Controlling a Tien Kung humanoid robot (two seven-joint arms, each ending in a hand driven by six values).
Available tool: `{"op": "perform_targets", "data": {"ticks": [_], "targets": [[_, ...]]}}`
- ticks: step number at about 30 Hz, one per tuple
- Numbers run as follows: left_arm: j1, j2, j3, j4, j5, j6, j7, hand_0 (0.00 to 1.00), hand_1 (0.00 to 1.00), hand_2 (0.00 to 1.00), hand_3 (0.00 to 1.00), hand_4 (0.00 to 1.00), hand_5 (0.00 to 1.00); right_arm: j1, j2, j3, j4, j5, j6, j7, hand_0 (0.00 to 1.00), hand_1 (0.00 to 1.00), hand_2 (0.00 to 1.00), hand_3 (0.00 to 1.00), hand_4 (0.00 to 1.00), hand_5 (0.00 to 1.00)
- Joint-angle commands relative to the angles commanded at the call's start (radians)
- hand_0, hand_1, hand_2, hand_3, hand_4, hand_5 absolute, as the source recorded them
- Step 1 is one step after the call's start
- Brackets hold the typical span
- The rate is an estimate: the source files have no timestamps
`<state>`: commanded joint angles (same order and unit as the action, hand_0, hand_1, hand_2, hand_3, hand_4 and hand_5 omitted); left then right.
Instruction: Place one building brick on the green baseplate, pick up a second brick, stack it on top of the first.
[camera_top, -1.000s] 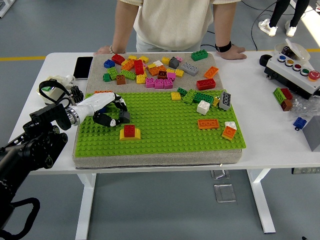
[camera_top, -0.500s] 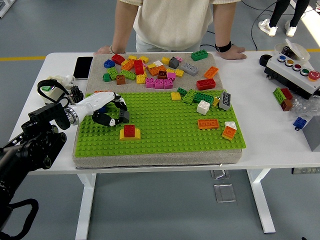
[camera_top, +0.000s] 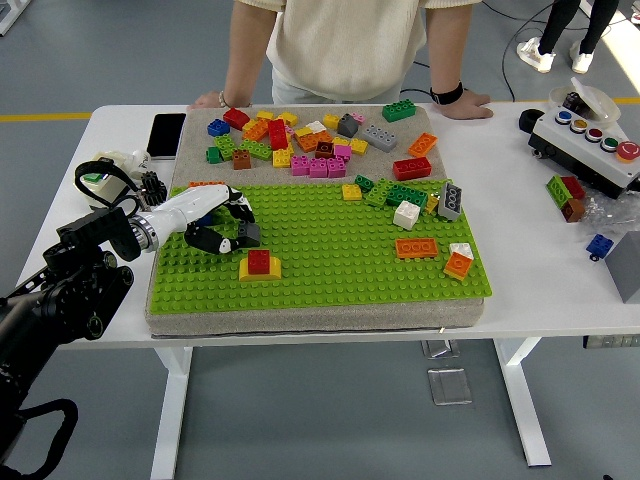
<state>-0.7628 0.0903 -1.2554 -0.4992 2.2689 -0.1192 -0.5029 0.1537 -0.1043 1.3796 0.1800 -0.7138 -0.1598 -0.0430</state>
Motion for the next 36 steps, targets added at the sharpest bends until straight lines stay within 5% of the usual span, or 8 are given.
{"op": "perform_targets", "data": {"ticks": [13,36], "targets": [[-0.001,-0.003,-0.007,0.005,-0.002,0.013,-0.003,0.644,0.601,0.588,0.551,0.644,0.002,0.001,-0.001,0.004,0.0,0.001,0.001,0.0,0.735,0.639,0.688,0.627,0.926,0.472],[0.009,0.01,-0.036,-0.031,-0.027,-0.015,0.007,0.641,0.598,0.586,0.55,0.645,0.002,0.0,-0.002,0.009,0.0,-0.001,0.002,0.001,0.733,0.639,0.687,0.626,0.925,0.474]]}}
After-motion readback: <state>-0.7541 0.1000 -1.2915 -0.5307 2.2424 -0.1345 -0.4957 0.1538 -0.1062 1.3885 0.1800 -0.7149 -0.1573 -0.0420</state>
